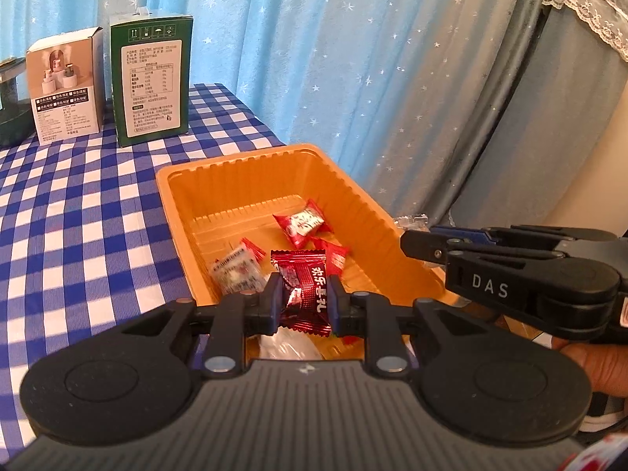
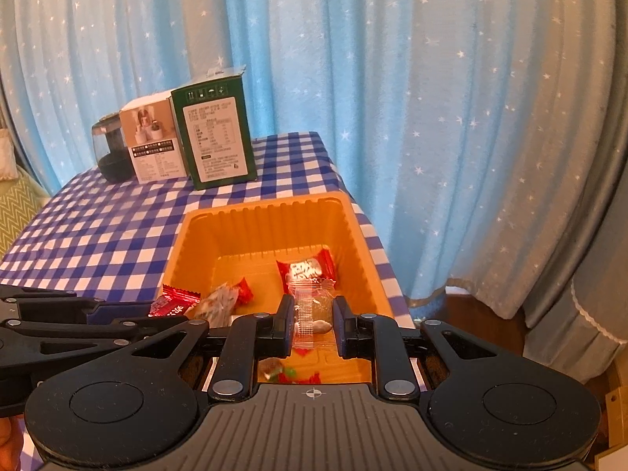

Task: Organize snacks
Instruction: 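Lower both tools into the tray and open them to drop the candies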

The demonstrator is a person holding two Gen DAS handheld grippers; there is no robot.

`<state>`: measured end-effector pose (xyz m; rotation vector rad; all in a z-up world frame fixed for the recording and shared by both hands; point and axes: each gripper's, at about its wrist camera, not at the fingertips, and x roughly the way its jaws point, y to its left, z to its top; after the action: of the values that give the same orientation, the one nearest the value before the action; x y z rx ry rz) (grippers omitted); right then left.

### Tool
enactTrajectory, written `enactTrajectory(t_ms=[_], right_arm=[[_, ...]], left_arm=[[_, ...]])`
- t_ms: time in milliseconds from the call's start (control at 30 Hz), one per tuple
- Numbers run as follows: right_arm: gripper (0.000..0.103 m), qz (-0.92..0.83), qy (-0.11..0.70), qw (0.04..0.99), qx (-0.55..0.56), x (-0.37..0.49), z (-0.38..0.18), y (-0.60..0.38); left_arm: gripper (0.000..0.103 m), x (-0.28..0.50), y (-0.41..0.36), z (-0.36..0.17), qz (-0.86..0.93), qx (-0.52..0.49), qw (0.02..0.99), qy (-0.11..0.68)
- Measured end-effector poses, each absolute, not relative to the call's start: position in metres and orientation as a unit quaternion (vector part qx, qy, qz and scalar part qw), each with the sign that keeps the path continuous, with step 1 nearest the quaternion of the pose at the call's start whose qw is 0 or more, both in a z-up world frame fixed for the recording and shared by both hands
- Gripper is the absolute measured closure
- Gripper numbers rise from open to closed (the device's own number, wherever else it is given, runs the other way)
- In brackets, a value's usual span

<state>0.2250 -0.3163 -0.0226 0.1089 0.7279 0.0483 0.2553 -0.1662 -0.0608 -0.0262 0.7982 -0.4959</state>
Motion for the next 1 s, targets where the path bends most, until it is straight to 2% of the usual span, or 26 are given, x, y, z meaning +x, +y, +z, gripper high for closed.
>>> enactTrajectory(t_ms=[1000], right_arm=[[0.082,0.055,0.387,0.918,0.062,0.322,-0.045,-0.316]], left_arm=[[0.083,0.357,-0.157,-0.075,-0.223,0.004,0.887,0.404]])
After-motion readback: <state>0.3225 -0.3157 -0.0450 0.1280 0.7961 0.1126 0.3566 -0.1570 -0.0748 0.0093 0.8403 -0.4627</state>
